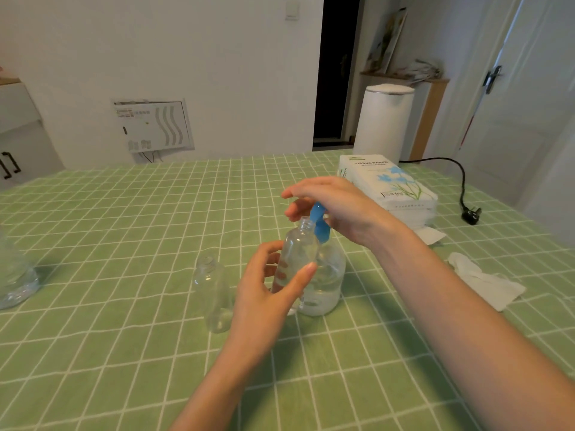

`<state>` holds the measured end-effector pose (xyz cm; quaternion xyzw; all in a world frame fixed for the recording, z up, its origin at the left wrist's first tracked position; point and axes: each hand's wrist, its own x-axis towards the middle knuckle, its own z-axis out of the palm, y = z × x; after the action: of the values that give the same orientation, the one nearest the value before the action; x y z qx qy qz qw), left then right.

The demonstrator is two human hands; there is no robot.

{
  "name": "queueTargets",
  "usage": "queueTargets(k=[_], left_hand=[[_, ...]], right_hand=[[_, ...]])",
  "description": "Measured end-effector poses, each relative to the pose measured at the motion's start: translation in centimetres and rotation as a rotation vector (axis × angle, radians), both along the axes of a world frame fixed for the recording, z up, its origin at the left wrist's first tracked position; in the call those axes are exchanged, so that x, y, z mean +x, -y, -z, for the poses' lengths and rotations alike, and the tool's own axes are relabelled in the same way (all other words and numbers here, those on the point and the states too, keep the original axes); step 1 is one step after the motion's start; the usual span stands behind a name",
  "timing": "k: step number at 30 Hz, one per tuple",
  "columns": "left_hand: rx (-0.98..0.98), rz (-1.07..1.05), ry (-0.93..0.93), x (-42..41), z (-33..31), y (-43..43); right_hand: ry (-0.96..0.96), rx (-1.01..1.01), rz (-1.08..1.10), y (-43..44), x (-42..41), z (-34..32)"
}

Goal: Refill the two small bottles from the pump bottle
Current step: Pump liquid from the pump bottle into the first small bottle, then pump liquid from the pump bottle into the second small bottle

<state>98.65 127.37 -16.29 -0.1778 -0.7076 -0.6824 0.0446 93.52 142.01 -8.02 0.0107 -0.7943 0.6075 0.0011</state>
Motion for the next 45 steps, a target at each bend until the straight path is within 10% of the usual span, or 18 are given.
queueTargets(k=[45], left_hand=[[-0.135,-0.483,0.127,1.1,3.1,15.8]], right_hand=[[-0.107,0.018,0.039,-0.3,0.1,4.3]])
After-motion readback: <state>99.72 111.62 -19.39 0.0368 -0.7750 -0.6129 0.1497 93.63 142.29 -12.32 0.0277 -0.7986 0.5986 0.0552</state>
